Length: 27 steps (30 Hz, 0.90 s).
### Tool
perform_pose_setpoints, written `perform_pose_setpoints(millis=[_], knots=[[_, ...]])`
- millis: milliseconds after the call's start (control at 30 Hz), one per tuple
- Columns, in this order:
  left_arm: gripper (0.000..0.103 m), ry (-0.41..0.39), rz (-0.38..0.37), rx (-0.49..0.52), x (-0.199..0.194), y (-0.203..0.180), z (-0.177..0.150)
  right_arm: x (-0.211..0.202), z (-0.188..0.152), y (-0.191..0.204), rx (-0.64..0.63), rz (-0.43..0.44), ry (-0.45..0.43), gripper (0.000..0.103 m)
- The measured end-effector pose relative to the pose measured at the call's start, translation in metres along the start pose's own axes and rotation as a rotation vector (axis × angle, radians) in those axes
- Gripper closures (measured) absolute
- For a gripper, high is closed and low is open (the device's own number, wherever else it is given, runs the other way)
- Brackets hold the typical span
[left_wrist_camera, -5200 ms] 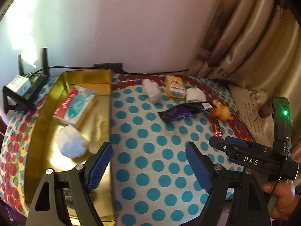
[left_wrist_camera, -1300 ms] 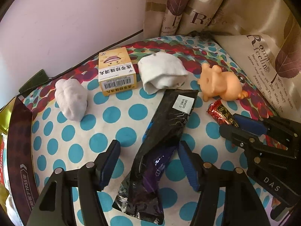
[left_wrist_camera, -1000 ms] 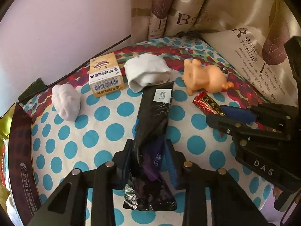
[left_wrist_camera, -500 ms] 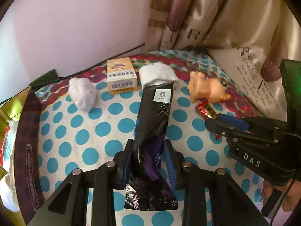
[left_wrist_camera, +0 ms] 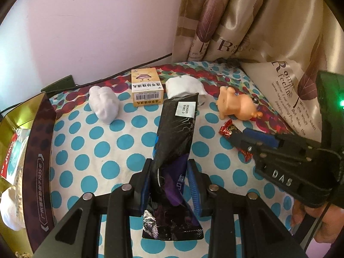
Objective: Organize objects
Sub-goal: 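Lift the snack bag and red candy and carry both toward the gold tray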
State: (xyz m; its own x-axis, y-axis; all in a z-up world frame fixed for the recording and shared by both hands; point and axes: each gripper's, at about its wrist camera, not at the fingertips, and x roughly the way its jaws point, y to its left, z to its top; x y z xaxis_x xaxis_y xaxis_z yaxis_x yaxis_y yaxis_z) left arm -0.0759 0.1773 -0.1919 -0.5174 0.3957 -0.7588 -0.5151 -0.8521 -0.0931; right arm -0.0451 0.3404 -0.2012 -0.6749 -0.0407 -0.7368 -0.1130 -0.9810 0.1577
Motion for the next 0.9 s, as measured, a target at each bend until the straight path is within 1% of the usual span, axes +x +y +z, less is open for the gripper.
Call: perform_pose_setpoints(millis=[100, 133, 167, 200, 267, 333, 500, 900], knots=[[0.071, -0.003, 0.006, -0.009, -0.003, 0.001, 0.000, 0.004, -0.002, 0.000, -0.013, -0.010, 0.021, 0.074], [0.071, -0.008, 0.006, -0.015, -0.004, 0.002, 0.001, 0.007, -0.003, 0.002, -0.033, -0.035, 0.036, 0.075], [0.072, -0.012, 0.007, -0.021, -0.006, 0.003, 0.001, 0.007, -0.004, 0.004, -0.053, -0.047, 0.025, 0.081], [0.071, -0.016, 0.008, -0.024, -0.007, 0.003, 0.002, 0.008, -0.004, 0.006, -0.071, -0.047, 0.030, 0.085], [0.071, -0.020, 0.014, -0.022, -0.009, 0.003, 0.002, 0.008, -0.001, 0.006, -0.068, -0.023, 0.026, 0.085], [0.071, -0.023, 0.013, -0.025, -0.010, 0.003, 0.001, 0.005, 0.000, 0.008, -0.062, -0.011, 0.000, 0.085], [0.071, -0.028, 0.017, -0.033, -0.014, 0.003, -0.001, 0.007, -0.001, 0.011, -0.064, 0.003, 0.002, 0.085], [0.071, -0.039, 0.030, -0.054, -0.020, 0.010, -0.003, 0.009, 0.001, 0.011, -0.048, 0.001, -0.002, 0.085]])
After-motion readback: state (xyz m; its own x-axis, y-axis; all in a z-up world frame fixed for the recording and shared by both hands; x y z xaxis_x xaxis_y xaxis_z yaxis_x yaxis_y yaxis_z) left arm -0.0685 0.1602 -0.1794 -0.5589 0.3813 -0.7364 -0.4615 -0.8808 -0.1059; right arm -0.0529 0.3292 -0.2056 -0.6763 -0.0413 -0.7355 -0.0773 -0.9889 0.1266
